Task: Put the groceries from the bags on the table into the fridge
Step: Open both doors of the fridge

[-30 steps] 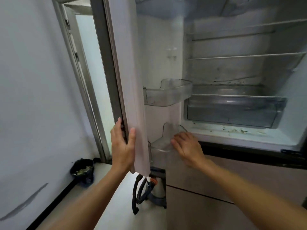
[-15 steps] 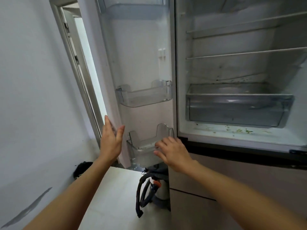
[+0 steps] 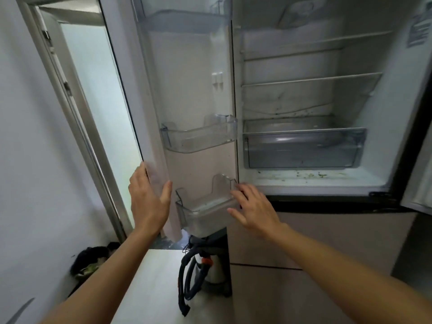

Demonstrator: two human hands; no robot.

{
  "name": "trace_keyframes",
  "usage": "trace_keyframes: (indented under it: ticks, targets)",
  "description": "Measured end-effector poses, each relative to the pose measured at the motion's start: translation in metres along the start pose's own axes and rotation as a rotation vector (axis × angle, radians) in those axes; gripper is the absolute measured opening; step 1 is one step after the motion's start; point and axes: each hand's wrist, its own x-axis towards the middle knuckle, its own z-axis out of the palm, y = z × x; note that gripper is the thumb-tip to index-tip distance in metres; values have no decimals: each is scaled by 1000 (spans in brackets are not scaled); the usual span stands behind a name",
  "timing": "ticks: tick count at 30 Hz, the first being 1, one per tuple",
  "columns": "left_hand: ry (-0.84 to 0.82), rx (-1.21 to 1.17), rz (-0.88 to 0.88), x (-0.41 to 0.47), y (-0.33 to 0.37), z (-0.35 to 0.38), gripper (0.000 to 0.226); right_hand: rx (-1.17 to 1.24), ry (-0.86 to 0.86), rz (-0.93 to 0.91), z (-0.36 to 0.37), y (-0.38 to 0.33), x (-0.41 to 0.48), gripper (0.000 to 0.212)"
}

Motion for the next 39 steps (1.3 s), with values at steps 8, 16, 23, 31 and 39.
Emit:
trace_keyframes:
  ticks: [8, 16, 23, 31, 39]
  targets:
    - [-37, -257, 552, -38, 92, 31, 26, -77, 20, 301, -48, 124, -25, 43]
    - [-409, -69, 534, -20, 166, 207, 18, 87, 62, 550, -68, 267, -14, 40]
    - [-525, -295, -189, 45, 196, 363, 9, 547, 250, 837, -70, 378, 39, 34]
    - [-520, -1038, -1006, 105, 204, 440, 44, 1530, 498, 1191, -66, 436, 113, 53]
    - [-478, -1262, -1183, 133, 204, 461, 53, 1784, 606, 1193, -54, 445, 135, 45]
